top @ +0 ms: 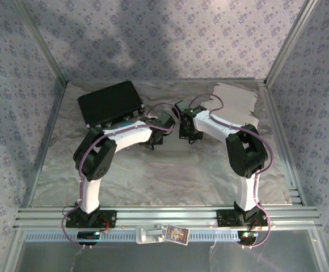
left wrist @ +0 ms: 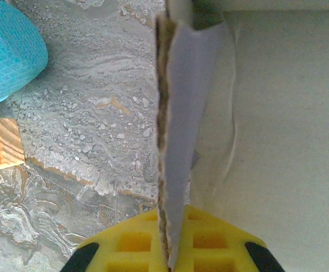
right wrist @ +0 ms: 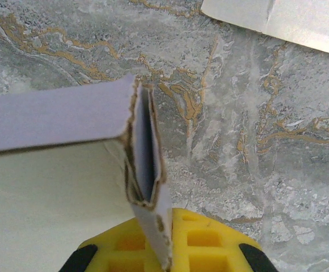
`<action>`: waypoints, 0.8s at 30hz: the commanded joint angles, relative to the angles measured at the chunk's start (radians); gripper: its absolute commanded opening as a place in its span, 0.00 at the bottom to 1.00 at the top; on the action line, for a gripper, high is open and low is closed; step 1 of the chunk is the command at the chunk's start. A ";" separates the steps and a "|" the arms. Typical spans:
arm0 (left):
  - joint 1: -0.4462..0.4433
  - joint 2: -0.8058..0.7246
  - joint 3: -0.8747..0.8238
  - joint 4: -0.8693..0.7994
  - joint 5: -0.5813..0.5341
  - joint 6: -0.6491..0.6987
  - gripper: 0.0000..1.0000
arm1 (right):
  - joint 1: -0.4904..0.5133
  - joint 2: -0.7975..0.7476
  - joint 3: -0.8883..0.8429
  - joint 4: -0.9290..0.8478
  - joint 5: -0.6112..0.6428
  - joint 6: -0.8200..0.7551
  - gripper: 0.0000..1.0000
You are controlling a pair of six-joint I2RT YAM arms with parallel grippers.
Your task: Fold the paper box
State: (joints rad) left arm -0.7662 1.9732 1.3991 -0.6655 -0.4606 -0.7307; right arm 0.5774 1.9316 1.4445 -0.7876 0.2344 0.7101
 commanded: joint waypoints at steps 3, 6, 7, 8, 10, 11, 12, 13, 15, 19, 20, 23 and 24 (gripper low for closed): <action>0.021 -0.049 -0.040 -0.032 -0.035 0.060 0.31 | -0.003 0.026 -0.028 -0.036 0.035 0.011 0.00; 0.036 -0.100 -0.073 0.065 0.050 0.112 0.44 | -0.003 0.023 -0.032 -0.034 0.032 0.008 0.00; 0.040 -0.110 -0.077 0.081 0.076 0.125 0.45 | -0.004 0.023 -0.032 -0.034 0.035 0.008 0.00; 0.046 -0.117 -0.074 0.089 0.100 0.136 0.49 | -0.005 0.021 -0.034 -0.032 0.033 0.008 0.00; 0.060 -0.123 -0.075 0.106 0.152 0.159 0.50 | -0.007 0.023 -0.033 -0.034 0.033 0.008 0.00; 0.069 -0.123 -0.075 0.105 0.175 0.164 0.50 | -0.007 0.023 -0.031 -0.034 0.033 0.008 0.00; 0.075 -0.122 -0.076 0.104 0.188 0.168 0.51 | -0.006 0.025 -0.032 -0.034 0.033 0.008 0.00; 0.080 -0.120 -0.078 0.103 0.196 0.172 0.51 | -0.006 0.026 -0.030 -0.033 0.033 0.008 0.00; 0.088 -0.117 -0.086 0.107 0.213 0.179 0.51 | -0.007 0.027 -0.029 -0.036 0.035 0.008 0.00; 0.091 -0.102 -0.085 0.121 0.232 0.193 0.50 | -0.006 0.029 -0.028 -0.037 0.033 0.011 0.00; 0.091 -0.095 -0.078 0.122 0.233 0.195 0.50 | -0.006 0.027 -0.029 -0.036 0.033 0.012 0.00; 0.093 -0.072 -0.059 0.112 0.207 0.191 0.45 | -0.004 0.027 -0.028 -0.037 0.032 0.012 0.00; 0.093 -0.066 -0.054 0.110 0.194 0.189 0.42 | -0.005 0.027 -0.029 -0.036 0.032 0.011 0.00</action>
State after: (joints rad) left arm -0.6750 1.8828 1.3174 -0.5522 -0.2543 -0.5571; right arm 0.5755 1.9312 1.4425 -0.7967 0.2459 0.7109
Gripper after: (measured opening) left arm 0.438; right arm 0.060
